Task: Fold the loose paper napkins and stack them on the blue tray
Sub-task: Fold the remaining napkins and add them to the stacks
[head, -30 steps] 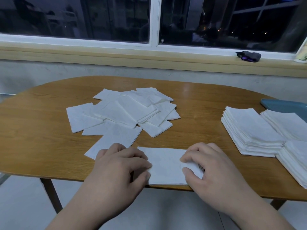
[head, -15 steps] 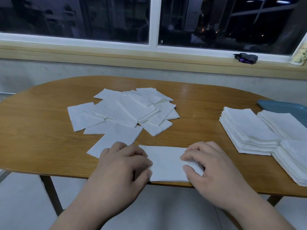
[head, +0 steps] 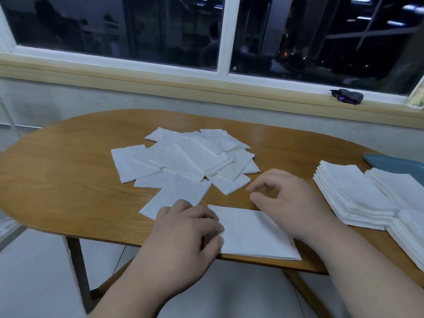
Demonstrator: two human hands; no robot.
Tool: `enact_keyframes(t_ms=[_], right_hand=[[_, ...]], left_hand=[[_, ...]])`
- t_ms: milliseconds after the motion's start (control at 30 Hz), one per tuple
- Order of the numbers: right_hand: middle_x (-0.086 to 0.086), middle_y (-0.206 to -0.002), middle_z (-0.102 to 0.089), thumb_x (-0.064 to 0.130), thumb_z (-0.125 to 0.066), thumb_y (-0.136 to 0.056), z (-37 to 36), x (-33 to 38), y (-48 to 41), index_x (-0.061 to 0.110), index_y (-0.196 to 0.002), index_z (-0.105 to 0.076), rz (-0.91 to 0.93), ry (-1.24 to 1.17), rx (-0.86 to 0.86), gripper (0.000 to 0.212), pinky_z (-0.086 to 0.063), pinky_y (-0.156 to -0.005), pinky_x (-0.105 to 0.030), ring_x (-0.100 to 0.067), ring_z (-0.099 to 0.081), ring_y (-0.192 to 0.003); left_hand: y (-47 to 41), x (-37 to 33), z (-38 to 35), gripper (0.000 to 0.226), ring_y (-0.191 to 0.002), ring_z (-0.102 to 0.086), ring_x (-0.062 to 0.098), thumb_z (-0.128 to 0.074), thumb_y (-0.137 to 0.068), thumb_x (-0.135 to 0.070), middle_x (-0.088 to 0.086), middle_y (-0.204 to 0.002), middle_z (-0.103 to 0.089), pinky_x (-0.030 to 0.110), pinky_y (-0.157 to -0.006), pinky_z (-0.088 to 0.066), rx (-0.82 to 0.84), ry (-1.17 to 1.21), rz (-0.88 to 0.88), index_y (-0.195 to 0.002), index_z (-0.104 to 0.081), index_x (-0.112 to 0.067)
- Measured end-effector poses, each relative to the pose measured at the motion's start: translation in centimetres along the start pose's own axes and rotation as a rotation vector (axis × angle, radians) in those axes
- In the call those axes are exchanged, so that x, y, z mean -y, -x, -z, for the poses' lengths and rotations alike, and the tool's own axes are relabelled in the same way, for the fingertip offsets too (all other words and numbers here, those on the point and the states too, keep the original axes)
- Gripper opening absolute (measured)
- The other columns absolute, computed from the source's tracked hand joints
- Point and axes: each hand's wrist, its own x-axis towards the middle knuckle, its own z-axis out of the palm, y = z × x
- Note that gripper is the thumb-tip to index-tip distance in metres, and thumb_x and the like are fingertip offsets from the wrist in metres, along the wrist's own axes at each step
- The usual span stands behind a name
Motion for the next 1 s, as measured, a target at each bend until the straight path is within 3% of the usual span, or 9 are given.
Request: enact_keyframes(t_ms=[100,200,267,400,500,633,733,867,1000], right_hand=[[0.021,-0.093,-0.057,0.031,-0.061,-0.091,-0.8,1.5,-3.8,0.037,-0.094,-0.069,-0.023,0.079,0.043,0.010,-0.043,-0.067,-0.024,-0.002,-0.054,-0.084],[0.018,-0.092,-0.059,0.029,-0.060,-0.091,-2.0,1.9,-7.4,0.033,-0.096,-0.068,-0.057,0.141,0.062,0.010,-0.042,-0.062,-0.025,-0.003,-0.055,-0.078],[0.015,-0.103,-0.063,0.029,-0.060,-0.091,-2.6,1.7,-9.6,0.030,-0.102,-0.068,-0.071,0.177,0.058,0.013,-0.043,-0.066,-0.025,-0.006,-0.057,-0.086],[0.005,-0.130,-0.056,0.038,-0.061,-0.090,-4.2,1.0,-13.6,0.028,-0.123,-0.062,-0.072,0.278,0.029,0.035,-0.047,-0.093,-0.035,-0.019,-0.051,-0.120],[0.002,-0.132,-0.051,0.041,-0.060,-0.090,-5.1,0.8,-15.6,0.026,-0.128,-0.060,-0.076,0.358,0.040,0.040,-0.046,-0.092,-0.036,-0.022,-0.047,-0.124],[0.004,-0.113,-0.055,0.030,-0.052,-0.093,-5.9,0.7,-16.8,0.025,-0.107,-0.065,-0.049,0.467,0.051,0.020,-0.050,-0.079,-0.035,-0.022,-0.053,-0.108],[0.002,-0.098,-0.062,0.015,-0.043,-0.092,-5.9,0.5,-17.3,0.019,-0.087,-0.064,-0.023,0.541,0.007,0.022,-0.052,-0.066,-0.035,-0.021,-0.057,-0.087],[0.002,-0.089,-0.056,0.019,-0.043,-0.095,-4.8,0.6,-16.5,0.019,-0.087,-0.062,0.047,0.535,-0.062,0.020,-0.044,-0.060,-0.033,-0.020,-0.054,-0.080],[0.006,-0.090,-0.054,0.022,-0.045,-0.095,-2.9,0.6,-13.9,0.022,-0.089,-0.060,0.092,0.477,-0.109,0.017,-0.046,-0.064,-0.032,-0.016,-0.053,-0.081]], left_hand=[[-0.2,0.1,0.1,0.034,-0.100,-0.040,0.002,-0.040,-0.086,-0.056,-0.033,-0.109,-0.057,0.031,-0.088,-0.031,0.006,-0.024,0.007,-0.101,-0.068,-0.045],[-0.3,0.2,0.1,0.038,-0.099,-0.040,0.002,-0.036,-0.085,-0.057,-0.032,-0.109,-0.057,0.032,-0.089,-0.033,0.011,-0.018,0.004,-0.100,-0.068,-0.044],[-0.3,0.2,0.1,0.041,-0.099,-0.040,0.003,-0.033,-0.084,-0.058,-0.031,-0.110,-0.057,0.032,-0.089,-0.033,0.013,-0.002,0.005,-0.100,-0.068,-0.044],[-0.4,0.3,0.0,0.042,-0.100,-0.040,0.003,-0.033,-0.085,-0.057,-0.029,-0.112,-0.058,0.033,-0.090,-0.034,0.021,0.001,-0.001,-0.102,-0.069,-0.043],[-0.4,0.3,0.2,0.038,-0.102,-0.041,0.003,-0.036,-0.088,-0.054,-0.028,-0.114,-0.057,0.033,-0.091,-0.035,0.031,-0.003,-0.002,-0.104,-0.068,-0.042],[-0.3,0.3,0.4,0.038,-0.105,-0.040,0.002,-0.036,-0.089,-0.054,-0.027,-0.117,-0.055,0.033,-0.093,-0.033,0.037,0.008,-0.008,-0.109,-0.067,-0.042],[-0.2,0.3,0.4,0.036,-0.105,-0.038,0.002,-0.038,-0.090,-0.052,-0.027,-0.118,-0.055,0.032,-0.094,-0.032,0.043,0.013,-0.012,-0.110,-0.066,-0.042],[-0.2,0.3,0.5,0.036,-0.107,-0.036,0.001,-0.037,-0.091,-0.052,-0.027,-0.120,-0.053,0.030,-0.096,-0.029,0.046,-0.003,-0.013,-0.113,-0.064,-0.042],[-0.2,0.4,0.3,0.038,-0.105,-0.038,0.000,-0.036,-0.090,-0.054,-0.028,-0.117,-0.054,0.030,-0.094,-0.031,0.007,0.005,-0.049,-0.110,-0.065,-0.043]])
